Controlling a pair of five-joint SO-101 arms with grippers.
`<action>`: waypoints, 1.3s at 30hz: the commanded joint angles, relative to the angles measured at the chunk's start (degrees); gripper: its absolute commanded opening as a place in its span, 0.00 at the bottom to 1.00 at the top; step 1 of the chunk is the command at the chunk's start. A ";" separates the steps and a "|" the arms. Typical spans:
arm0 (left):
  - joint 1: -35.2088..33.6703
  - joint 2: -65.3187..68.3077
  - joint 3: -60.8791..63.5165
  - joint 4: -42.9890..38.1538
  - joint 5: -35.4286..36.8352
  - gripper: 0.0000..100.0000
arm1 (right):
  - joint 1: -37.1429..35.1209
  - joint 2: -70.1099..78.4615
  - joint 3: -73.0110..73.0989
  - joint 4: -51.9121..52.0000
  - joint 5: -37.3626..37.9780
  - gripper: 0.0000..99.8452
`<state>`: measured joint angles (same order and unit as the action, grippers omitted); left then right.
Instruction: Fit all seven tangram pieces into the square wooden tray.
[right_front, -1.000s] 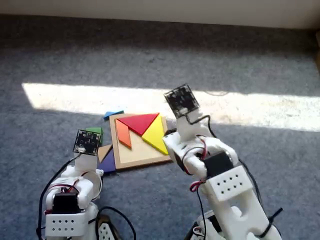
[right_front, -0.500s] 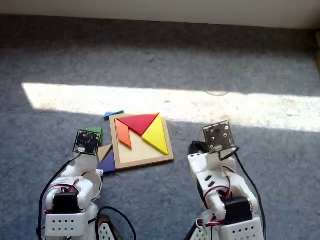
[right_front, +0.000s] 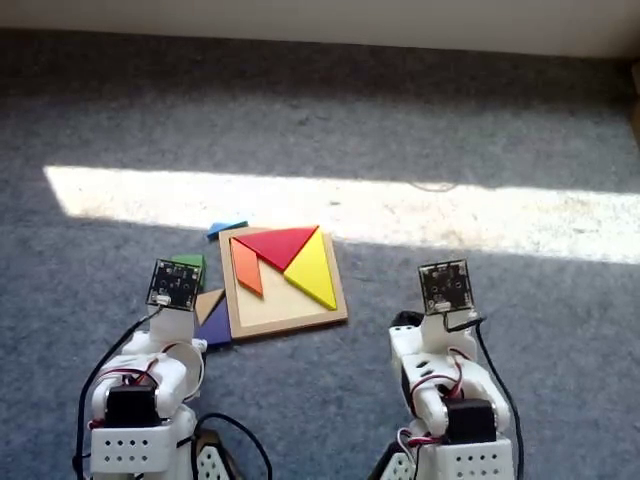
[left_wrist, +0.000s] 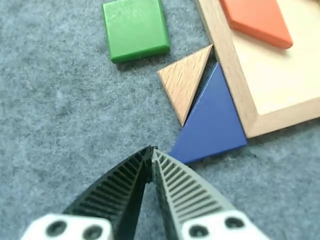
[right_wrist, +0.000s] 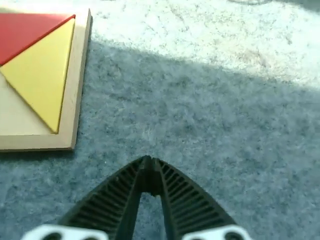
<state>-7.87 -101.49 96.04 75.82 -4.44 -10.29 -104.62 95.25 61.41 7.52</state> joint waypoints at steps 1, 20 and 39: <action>-0.22 -2.86 1.10 0.26 -0.26 0.01 | 1.10 -0.66 4.62 -5.67 0.53 0.01; -5.32 -2.51 -23.43 0.62 -22.07 0.02 | 1.27 -0.57 9.27 -7.60 0.53 0.01; -5.32 51.74 -41.71 -7.38 -16.09 0.24 | 1.10 -0.57 9.27 -7.60 0.53 0.01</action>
<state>-12.53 -60.44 58.95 73.98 -25.89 -9.49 -104.62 95.87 55.08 7.52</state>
